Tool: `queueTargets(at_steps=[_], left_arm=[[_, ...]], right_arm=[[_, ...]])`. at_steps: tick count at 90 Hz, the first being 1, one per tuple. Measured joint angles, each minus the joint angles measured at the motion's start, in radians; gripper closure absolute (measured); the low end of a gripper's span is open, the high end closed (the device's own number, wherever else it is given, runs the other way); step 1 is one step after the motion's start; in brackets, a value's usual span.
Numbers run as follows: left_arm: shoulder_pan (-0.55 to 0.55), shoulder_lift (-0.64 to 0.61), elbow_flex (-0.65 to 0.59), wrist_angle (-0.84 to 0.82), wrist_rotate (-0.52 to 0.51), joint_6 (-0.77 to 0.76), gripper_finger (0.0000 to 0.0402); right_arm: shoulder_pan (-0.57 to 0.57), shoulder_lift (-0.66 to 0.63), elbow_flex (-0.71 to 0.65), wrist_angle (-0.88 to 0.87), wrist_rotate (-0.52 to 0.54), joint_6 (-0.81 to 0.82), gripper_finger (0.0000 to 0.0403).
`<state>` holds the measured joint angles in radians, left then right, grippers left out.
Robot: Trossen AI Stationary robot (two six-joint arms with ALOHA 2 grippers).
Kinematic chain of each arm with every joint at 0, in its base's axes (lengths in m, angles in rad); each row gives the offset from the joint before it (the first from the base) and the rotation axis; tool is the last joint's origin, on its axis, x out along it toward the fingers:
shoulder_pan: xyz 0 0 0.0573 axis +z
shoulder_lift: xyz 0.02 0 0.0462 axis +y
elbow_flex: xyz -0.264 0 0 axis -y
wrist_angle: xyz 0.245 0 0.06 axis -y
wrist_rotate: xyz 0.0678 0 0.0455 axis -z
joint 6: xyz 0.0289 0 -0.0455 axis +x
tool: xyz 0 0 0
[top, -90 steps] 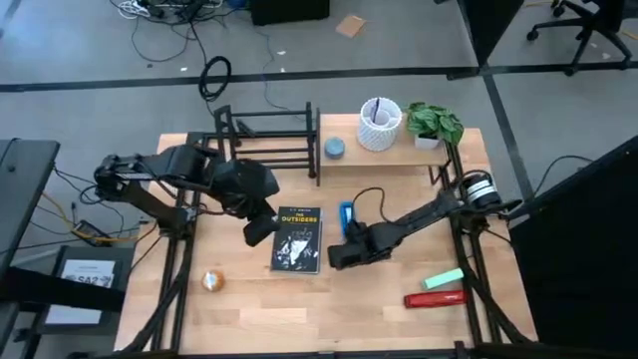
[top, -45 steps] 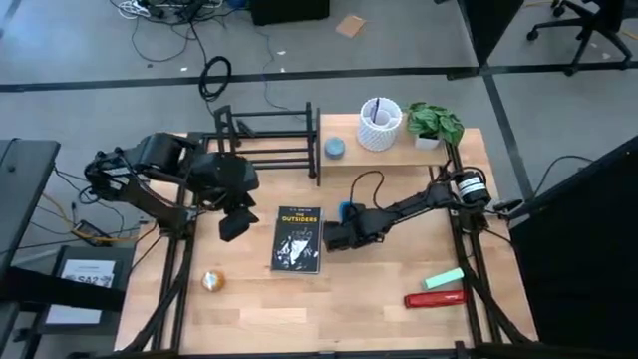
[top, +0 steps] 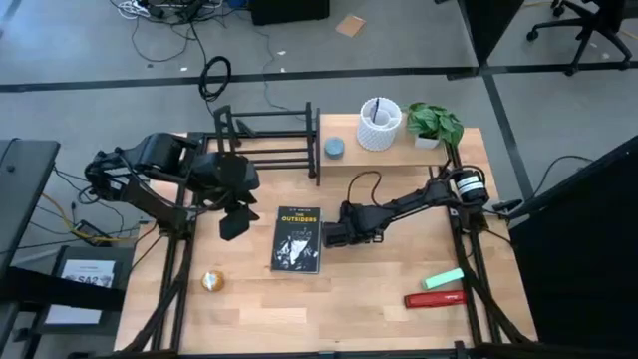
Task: Stock shelves
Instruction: Put the blue tape dispenser under the shelf
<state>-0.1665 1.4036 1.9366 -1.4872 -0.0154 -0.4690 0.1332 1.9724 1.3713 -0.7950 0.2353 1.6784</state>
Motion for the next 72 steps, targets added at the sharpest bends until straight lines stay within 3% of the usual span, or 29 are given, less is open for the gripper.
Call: queueTargets(at_steps=[43,63,72], left_arm=[[0.001,0.0,-0.001,0.004,-0.028,-0.005,0.0218],[0.001,0.0,-0.001,0.021,-0.036,-0.011,0.0218],[0.001,0.0,-0.001,0.027,-0.036,-0.014,0.0218]], right_arm=[[-0.286,0.005,0.024,0.113,0.038,-0.221,0.023],[-0.309,0.006,0.024,0.117,0.043,-0.265,0.0229],[-0.299,0.006,0.024,0.109,0.058,-0.26,0.0205]])
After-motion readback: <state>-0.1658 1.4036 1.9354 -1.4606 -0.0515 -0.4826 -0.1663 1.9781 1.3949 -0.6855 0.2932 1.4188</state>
